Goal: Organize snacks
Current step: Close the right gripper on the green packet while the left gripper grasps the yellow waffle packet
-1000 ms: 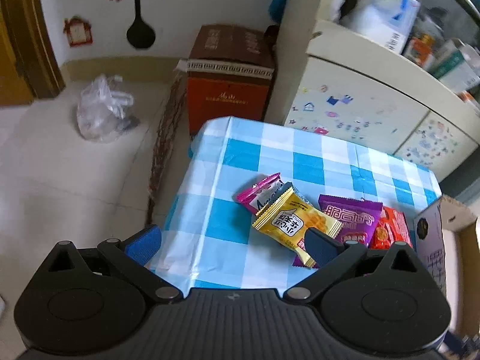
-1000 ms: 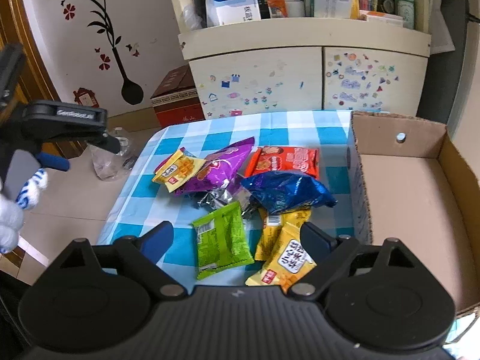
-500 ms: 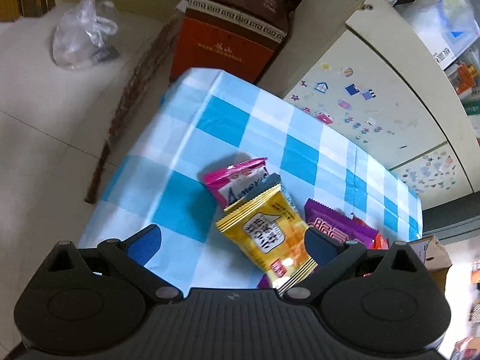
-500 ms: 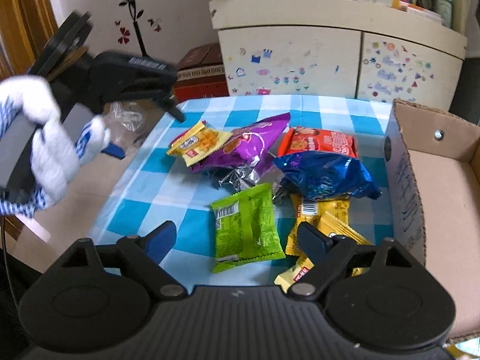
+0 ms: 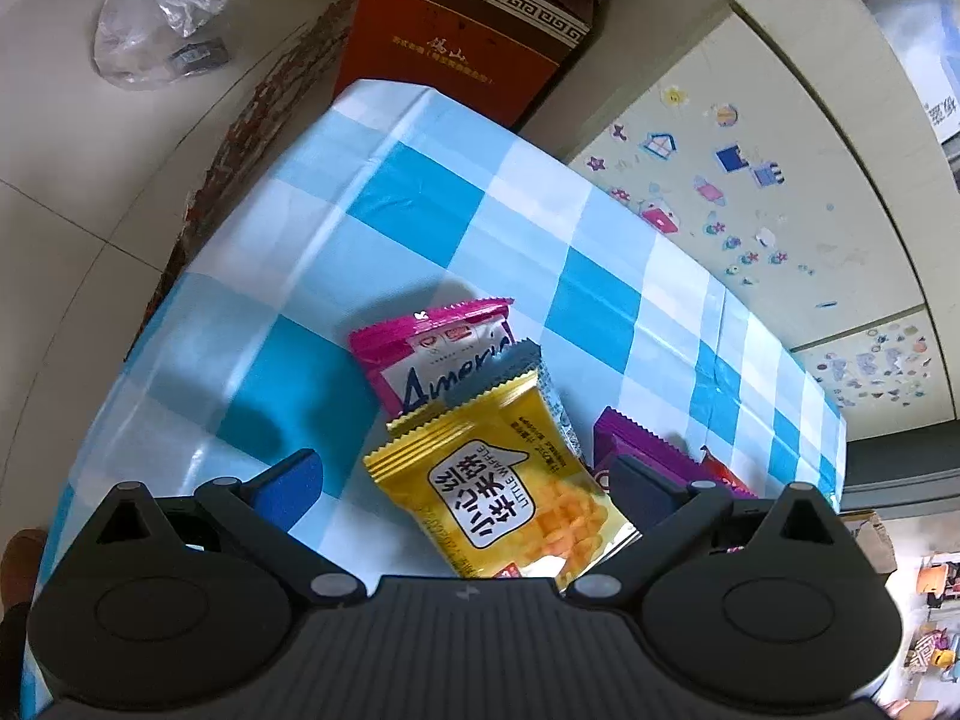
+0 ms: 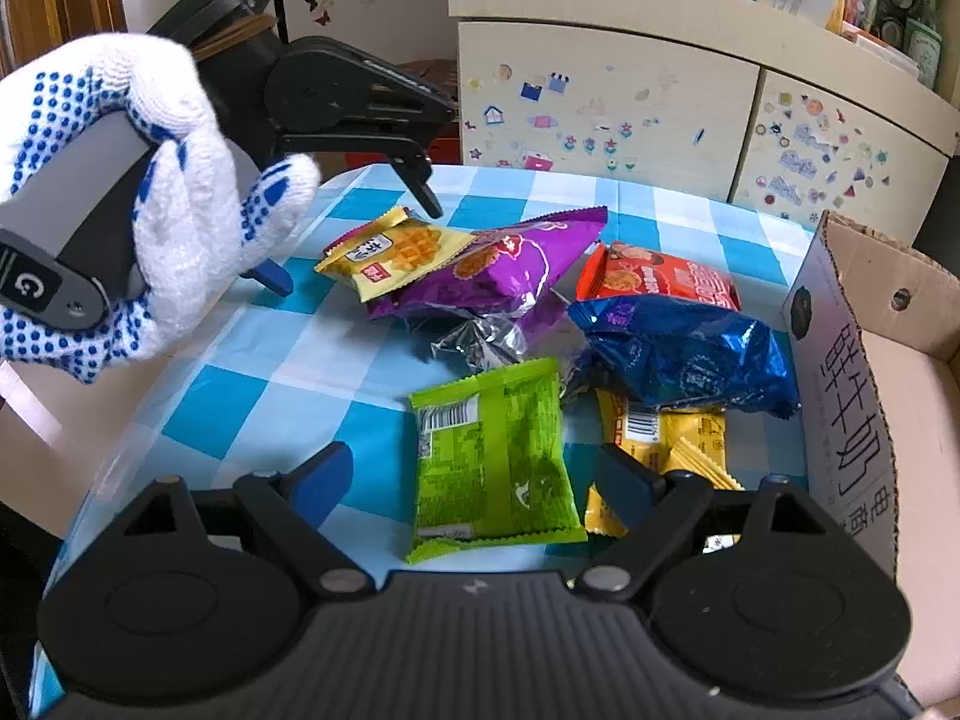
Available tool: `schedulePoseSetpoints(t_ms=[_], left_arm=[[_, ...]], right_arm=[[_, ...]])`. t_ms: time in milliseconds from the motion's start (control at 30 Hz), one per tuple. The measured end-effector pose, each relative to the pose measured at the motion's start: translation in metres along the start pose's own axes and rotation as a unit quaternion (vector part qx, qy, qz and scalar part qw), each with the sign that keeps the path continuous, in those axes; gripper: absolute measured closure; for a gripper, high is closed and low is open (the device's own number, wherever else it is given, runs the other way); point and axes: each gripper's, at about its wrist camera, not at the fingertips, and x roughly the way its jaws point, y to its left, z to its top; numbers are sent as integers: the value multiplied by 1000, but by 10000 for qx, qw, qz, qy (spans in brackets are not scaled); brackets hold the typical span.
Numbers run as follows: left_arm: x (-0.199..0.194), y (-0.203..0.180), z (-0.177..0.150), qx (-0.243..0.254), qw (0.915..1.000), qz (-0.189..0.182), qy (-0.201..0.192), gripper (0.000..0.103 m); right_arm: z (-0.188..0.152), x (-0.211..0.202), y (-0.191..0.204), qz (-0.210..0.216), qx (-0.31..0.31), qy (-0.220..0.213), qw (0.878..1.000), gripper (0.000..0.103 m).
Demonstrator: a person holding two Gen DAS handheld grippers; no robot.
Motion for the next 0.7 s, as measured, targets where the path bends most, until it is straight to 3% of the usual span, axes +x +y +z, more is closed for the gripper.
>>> schedulePoseSetpoints(t_ms=[300,433,533,700], left_arm=[[8,1,-2,-112,9999,85,-60,0],[4,3,-5,-170,9998,38,-97,1],[1,3,-7,-146,9999,-30,-36,8],[-4,9,-11,-294,9990,-308,141,25]], right_arm=[[-1,16,6,-38,-59,75,9999,16],[-1,22,5,-93,16,155,9998,27],[-1,24,0,-59,129,205,9997,40],[-1,21,-6,112,331,186,9992,46]])
